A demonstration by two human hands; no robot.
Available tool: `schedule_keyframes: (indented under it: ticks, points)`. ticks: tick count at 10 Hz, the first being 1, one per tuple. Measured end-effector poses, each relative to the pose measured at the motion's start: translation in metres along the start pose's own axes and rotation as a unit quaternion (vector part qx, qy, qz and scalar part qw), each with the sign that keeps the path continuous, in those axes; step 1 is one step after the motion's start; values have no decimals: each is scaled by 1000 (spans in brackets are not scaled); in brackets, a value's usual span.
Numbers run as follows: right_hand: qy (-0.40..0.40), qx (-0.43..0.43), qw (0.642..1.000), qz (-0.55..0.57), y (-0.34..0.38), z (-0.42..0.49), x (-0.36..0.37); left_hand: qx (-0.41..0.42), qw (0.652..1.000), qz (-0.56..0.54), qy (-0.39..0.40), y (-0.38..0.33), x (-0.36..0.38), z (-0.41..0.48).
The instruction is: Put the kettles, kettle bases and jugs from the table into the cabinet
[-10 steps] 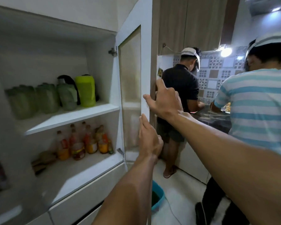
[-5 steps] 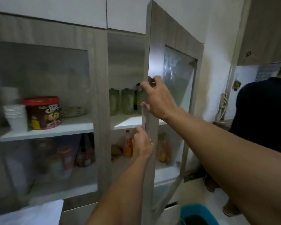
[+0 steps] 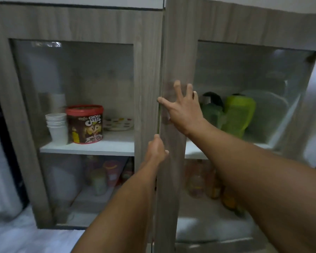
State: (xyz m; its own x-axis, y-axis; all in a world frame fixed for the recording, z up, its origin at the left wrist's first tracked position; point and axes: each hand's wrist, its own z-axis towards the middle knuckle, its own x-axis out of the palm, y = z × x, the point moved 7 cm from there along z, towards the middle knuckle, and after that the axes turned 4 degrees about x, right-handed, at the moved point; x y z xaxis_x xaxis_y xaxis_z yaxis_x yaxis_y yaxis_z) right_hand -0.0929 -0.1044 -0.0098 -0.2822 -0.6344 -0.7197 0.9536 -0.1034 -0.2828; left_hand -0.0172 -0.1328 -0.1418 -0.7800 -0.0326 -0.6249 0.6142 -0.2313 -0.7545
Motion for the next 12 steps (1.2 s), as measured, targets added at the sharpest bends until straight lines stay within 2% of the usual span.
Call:
schedule_keyframes:
  ticks: [1, 3, 4, 6, 9, 11, 12]
  points:
    - [-14, -11, 1000, 7, 0, 20, 16, 2, 997, 77, -30, -1, -2, 25]
    - [-53, 21, 998, 28, -20, 25, 26, 90, 979, 123, -135, -15, -9, 28]
    - [-29, 10, 998, 62, -21, 52, 90, 74, 973, 161, -147, -6, 18, 69]
    - [-64, -18, 995, 71, -22, 60, 75, 110, 966, 176, -154, -16, 1, 81]
    - [-50, -11, 997, 60, -17, 57, 73, 113, 963, 196, -145, -22, 2, 84]
    - [-5, -15, 998, 67, -20, 52, 65, 122, 959, 229, -114, -23, 2, 75]
    - [25, 27, 994, 99, -23, 40, 60, 130, 956, 247, -88, -15, 4, 60]
